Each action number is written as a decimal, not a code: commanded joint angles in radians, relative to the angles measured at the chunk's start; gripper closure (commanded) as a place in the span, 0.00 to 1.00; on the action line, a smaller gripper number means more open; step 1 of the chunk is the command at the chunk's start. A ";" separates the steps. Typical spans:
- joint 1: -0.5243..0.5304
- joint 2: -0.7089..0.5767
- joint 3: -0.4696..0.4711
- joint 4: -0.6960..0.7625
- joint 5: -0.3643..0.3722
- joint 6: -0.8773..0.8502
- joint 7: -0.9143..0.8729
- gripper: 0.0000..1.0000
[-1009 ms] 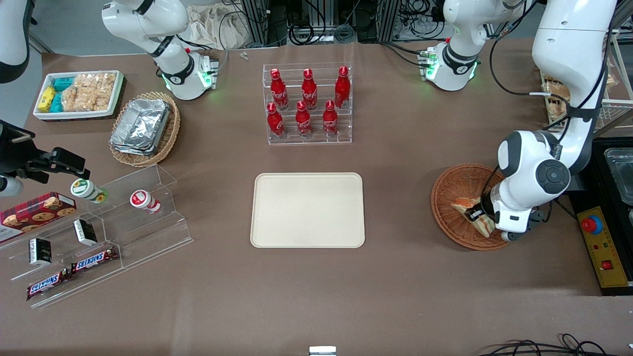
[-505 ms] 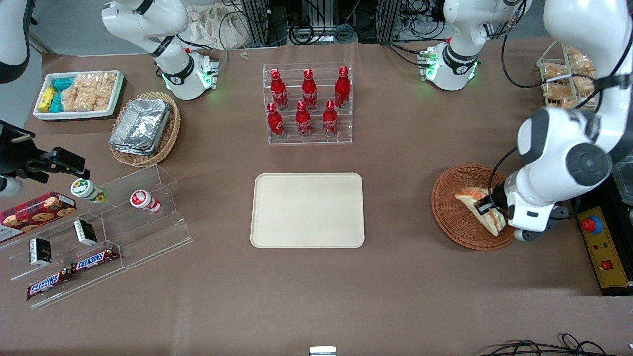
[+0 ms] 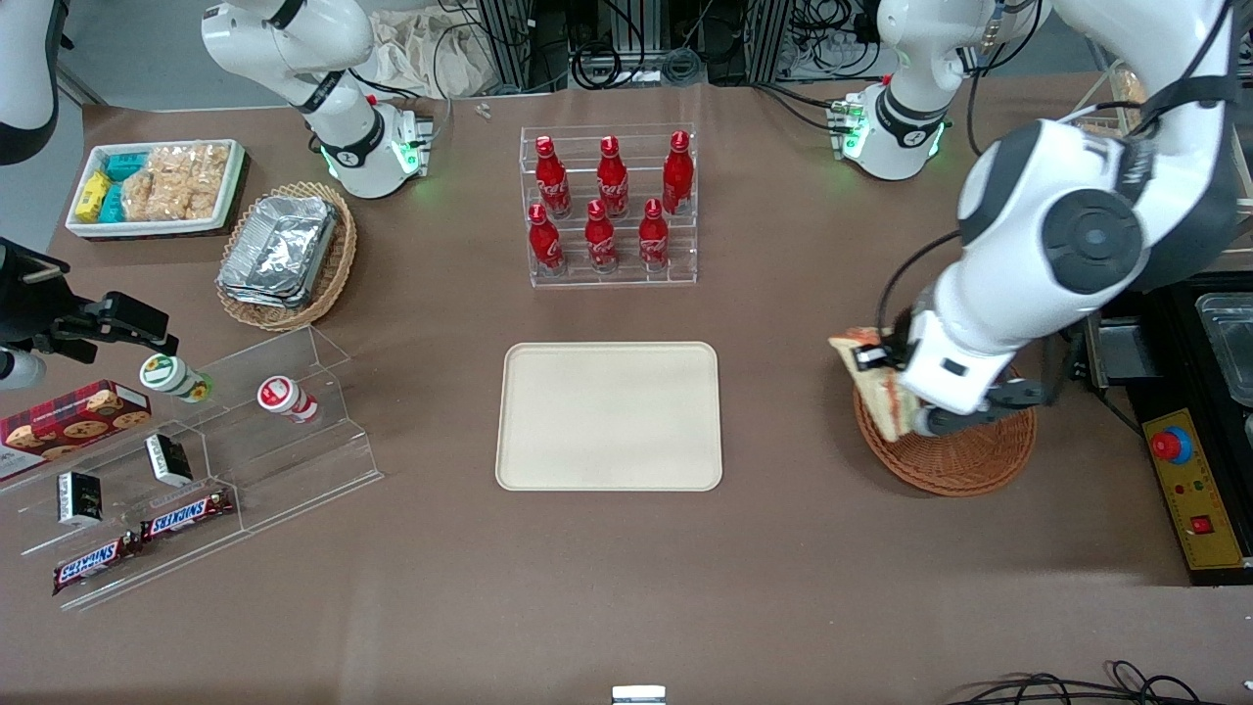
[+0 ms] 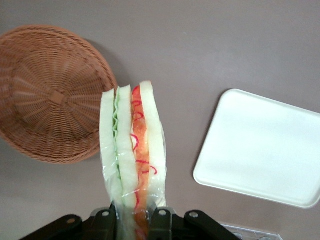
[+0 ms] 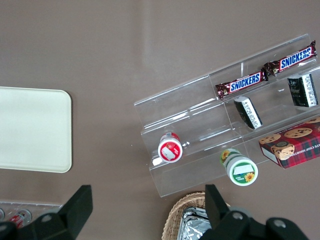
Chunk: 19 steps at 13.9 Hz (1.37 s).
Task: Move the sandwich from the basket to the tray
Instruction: 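Lift the sandwich out of the basket with the left gripper, then carry the sandwich over the cream tray and lower it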
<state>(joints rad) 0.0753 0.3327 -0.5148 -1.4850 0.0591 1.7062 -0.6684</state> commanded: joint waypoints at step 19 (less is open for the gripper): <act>-0.287 0.373 -0.044 0.091 0.099 0.369 -0.257 1.00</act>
<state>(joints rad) -0.1970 0.6598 -0.5608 -1.4340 0.1326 2.0488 -0.8952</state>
